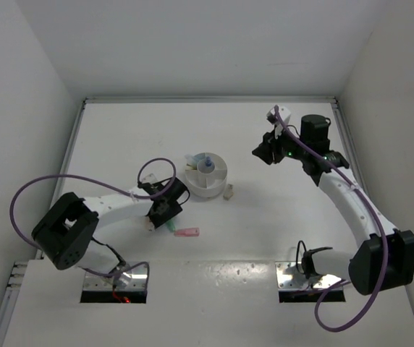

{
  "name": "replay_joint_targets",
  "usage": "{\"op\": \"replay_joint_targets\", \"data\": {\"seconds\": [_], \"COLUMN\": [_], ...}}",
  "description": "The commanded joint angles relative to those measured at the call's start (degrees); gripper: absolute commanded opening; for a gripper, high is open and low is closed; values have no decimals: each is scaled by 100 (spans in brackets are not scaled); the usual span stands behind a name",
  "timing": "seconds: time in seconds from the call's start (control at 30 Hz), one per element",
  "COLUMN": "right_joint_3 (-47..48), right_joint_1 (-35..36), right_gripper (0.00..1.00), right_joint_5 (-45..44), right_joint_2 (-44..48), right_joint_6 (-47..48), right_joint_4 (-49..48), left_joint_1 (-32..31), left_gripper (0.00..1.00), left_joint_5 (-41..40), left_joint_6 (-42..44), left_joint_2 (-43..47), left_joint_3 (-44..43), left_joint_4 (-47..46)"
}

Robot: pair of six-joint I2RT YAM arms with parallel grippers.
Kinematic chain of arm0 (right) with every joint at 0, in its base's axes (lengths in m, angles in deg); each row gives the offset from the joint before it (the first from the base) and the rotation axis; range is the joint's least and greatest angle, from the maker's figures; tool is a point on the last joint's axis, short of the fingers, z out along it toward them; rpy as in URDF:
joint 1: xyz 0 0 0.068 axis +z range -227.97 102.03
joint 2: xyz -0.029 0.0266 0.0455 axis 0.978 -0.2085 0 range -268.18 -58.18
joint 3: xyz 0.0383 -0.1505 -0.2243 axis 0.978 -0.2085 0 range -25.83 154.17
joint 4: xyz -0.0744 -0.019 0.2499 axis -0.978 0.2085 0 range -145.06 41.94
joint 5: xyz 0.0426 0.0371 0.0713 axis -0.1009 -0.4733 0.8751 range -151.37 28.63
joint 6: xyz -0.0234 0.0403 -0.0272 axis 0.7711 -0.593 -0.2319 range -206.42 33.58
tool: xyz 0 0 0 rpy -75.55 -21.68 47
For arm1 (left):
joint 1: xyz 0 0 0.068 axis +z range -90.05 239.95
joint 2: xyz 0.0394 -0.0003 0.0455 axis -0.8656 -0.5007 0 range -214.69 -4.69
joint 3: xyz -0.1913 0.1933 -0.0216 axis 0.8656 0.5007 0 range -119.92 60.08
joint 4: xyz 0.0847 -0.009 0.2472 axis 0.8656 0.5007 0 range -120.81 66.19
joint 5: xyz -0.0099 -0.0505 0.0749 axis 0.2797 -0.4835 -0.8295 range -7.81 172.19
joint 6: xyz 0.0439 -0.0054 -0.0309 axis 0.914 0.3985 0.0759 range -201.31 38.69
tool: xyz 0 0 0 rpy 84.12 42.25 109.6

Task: Sort the stationery into containers
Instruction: Pick up the stationery from the center of the board.

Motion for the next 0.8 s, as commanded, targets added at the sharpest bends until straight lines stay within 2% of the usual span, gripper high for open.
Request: {"op": "replay_joint_targets", "data": {"seconds": [0.0,0.3,0.4,0.43,0.63,0.67,0.77], "right_joint_3": [-44,-44,-44,-44,-97,-97,-97], "right_joint_1": [-92,-145,-198,-198,-250,-250,-303], "right_gripper": [37,37,37,37,37,37,37], "right_joint_5": [80,186,186,186,238,299,300], "right_joint_2": [249,425,548,600,601,601,601], "right_joint_6": [-165,-218,-271,-271,-323,-323,-323], "right_joint_4": [-286,-287,-339,-340,-340,-340,-340], "left_joint_1": [72,72,72,72,72,72,72], "left_gripper": [60,54,39,30,10,3,0], "left_joint_5": [125,125,177,247,309,309,12], "left_joint_6": [167,466,466,466,466,466,545], "left_joint_2": [-235,-569,-622,-622,-615,-526,-166], "left_joint_3": [-197,-522,-523,-523,-523,-523,-864], "left_joint_4": [90,652,653,653,653,653,776]}}
